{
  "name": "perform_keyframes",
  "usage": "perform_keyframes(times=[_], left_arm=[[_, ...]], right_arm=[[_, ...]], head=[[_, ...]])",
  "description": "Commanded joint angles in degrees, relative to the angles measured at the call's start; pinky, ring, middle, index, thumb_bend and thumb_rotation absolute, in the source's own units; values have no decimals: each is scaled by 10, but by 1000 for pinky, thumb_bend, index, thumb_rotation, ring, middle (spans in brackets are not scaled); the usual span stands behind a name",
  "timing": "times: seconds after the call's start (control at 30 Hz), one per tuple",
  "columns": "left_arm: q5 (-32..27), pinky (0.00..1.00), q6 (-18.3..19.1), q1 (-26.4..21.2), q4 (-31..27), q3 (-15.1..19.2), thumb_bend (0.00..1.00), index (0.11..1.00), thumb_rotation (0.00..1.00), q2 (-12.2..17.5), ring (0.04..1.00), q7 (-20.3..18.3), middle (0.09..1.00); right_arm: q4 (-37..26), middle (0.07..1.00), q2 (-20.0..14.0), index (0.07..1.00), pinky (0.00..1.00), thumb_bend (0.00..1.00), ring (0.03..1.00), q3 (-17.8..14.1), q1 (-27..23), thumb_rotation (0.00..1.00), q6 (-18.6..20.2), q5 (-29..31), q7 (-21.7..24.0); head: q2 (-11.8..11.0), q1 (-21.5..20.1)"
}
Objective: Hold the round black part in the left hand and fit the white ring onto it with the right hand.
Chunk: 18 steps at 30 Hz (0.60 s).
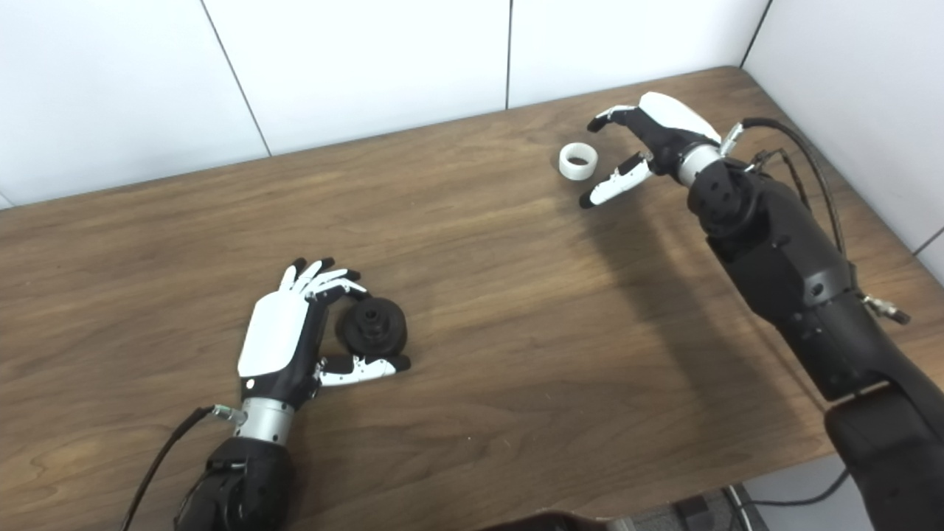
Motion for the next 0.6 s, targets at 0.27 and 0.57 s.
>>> perform_keyframes(times=[0.27,0.57], left_arm=[[-6,1000,-6,81,54,-12,524,485,56,21,920,14,788],[-3,1000,-1,87,43,-13,524,485,56,20,919,9,788]], right_arm=[[39,945,-5,798,978,860,973,18,-84,284,-9,-29,0],[86,941,0,772,984,860,973,47,-122,293,-15,-52,2]], head=[[2,0],[7,1]])
